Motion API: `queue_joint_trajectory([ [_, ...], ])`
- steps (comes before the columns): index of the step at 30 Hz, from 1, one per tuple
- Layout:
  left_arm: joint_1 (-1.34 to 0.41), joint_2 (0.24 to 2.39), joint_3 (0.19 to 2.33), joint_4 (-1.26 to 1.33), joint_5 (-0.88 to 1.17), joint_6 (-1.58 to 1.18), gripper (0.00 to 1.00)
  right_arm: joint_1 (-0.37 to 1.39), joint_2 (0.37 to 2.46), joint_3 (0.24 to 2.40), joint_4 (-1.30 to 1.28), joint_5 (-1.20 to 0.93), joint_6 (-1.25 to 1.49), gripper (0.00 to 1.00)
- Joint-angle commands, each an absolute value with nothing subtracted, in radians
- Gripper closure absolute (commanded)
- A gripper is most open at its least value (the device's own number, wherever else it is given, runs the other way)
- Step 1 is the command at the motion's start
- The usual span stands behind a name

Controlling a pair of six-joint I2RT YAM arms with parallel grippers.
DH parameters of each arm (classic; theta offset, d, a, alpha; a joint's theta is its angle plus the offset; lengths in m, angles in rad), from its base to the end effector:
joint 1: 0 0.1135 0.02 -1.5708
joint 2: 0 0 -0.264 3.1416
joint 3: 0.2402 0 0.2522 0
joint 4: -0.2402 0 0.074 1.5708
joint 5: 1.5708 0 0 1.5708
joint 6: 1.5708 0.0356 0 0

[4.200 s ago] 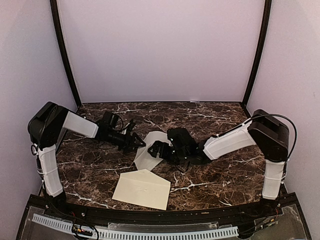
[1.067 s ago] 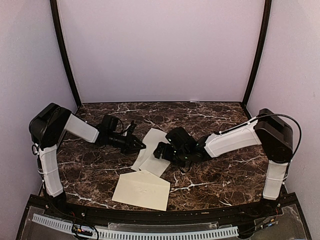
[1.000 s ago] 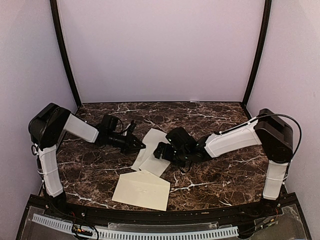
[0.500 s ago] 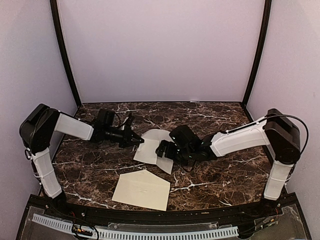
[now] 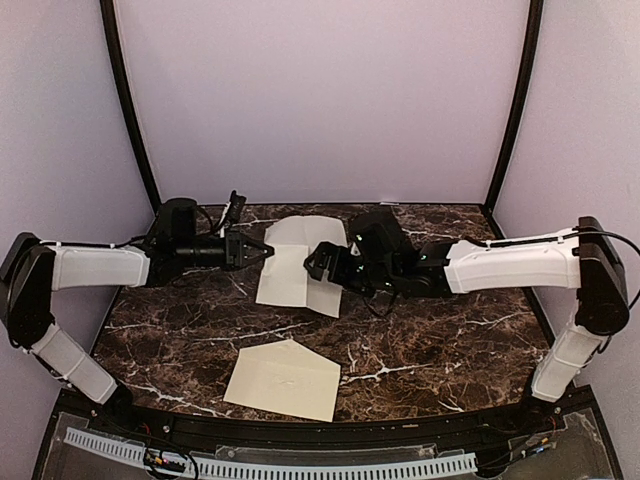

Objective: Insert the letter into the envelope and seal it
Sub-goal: Pick up the letter from the center of the board.

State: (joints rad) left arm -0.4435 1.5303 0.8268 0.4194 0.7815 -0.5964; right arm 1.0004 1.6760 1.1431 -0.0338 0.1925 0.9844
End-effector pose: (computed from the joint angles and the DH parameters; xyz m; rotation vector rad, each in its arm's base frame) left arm 0.2875 -0.1643 0.2367 0.4481 1.9749 -1.4125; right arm 0.2115 0.3171 0.2448 0.1026 2.2804 0.9275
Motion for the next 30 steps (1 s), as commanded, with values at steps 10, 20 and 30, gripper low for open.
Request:
queue_joint_trajectory([
  [10, -0.449, 1.363, 0.928, 0.112, 0.703, -0.326, 0.96, 1.004, 1.511, 1.287, -0.134, 0.11, 0.359, 0.01],
  [20, -0.449, 1.363, 1.052, -0.201, 0.905, -0.156, 0.96, 0.983, 1.55, 1.43, -0.292, -0.25, 0.094, 0.01],
  [30, -0.458, 1.37, 1.102, -0.372, 1.002, -0.021, 0.96, 0.983, 1.681, 1.56, -0.442, -0.374, 0.006, 0.02],
])
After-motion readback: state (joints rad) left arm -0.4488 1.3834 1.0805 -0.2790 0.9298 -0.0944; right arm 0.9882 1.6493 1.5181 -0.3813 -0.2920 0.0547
